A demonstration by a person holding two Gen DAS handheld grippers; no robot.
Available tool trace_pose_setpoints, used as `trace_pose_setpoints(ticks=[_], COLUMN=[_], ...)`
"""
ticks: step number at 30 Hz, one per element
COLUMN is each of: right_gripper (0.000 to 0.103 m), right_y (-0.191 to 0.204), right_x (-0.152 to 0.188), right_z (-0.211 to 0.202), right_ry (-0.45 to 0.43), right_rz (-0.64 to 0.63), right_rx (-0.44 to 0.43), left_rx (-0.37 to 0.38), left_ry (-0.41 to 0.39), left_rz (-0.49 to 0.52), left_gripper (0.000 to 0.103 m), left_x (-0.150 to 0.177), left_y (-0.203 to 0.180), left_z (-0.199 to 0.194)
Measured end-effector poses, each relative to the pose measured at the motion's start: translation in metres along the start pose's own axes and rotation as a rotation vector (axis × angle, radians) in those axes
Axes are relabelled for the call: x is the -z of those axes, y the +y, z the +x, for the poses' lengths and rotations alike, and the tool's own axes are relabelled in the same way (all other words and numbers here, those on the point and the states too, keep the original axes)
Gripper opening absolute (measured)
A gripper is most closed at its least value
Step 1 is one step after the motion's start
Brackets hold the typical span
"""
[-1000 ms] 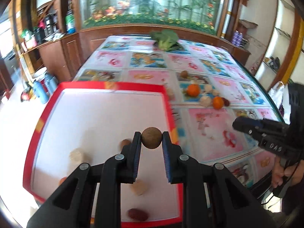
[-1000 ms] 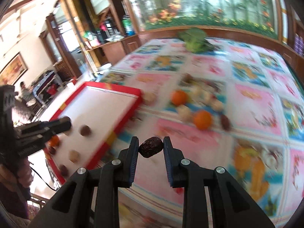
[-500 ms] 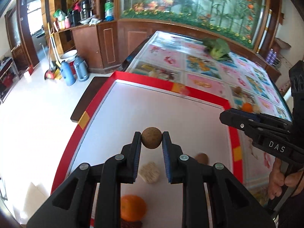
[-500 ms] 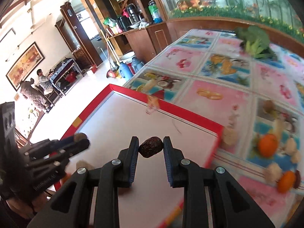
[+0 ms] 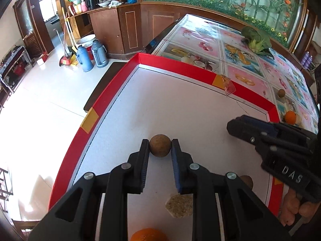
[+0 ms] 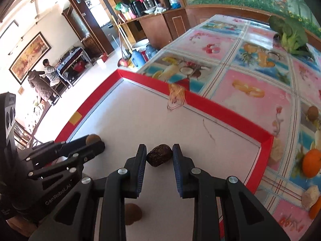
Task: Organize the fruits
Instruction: 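Carry the date and brown fruit over the tray and open both tools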
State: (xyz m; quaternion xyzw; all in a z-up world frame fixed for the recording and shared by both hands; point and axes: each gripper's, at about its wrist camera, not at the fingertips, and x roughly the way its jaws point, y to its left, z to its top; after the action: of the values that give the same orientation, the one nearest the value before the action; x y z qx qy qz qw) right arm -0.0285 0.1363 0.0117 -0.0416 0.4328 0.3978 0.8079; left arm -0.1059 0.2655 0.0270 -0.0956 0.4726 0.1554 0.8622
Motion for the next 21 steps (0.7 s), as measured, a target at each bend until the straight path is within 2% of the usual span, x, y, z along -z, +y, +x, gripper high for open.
trace_pose_setpoints(ticks=[3,6,7,10,13,17,21], right_gripper=[0.026,0.033,0.035,0.039,0.047,0.048,0.048], right_y=[-0.005,-0.015,-0.020,-0.027,-0.025,-0.031,-0.042], right_x=[0.000,-0.002,-0.003,-0.004,-0.005,-0.005,-0.001], right_z=[-0.008,-0.025,-0.033,-0.055,-0.080,-0.093,-0.102], right_ry=[-0.010,-0.075,-0.103,-0.172,-0.276,-0.312,-0.329], right_rz=[-0.007,0.028,0.054,0.108,0.096,0.137,0.186], right_rx=[0.013,-0.043,-0.073,-0.130,-0.085,-0.106,-0.092], left_rx=[-0.041,-0.087,-0.106,-0.154,-0.202,-0.228,-0.236], left_ry=[0.002,0.000,-0.018,-0.058,-0.095,-0.117,-0.119], left_rz=[-0.005,-0.031,-0.031,-0.019,-0.008,0.015,0.067], left_gripper=[0.026,0.057,0.059,0.059,0.067,0.068,0.068], left_x=[0.000,0.002,0.003,0.006,0.008,0.012,0.019], left_y=[-0.004,-0.009,-0.012,-0.020,-0.028,-0.047,-0.075], left_z=[0.000,-0.004,-0.009,-0.027,-0.048,-0.067,-0.081])
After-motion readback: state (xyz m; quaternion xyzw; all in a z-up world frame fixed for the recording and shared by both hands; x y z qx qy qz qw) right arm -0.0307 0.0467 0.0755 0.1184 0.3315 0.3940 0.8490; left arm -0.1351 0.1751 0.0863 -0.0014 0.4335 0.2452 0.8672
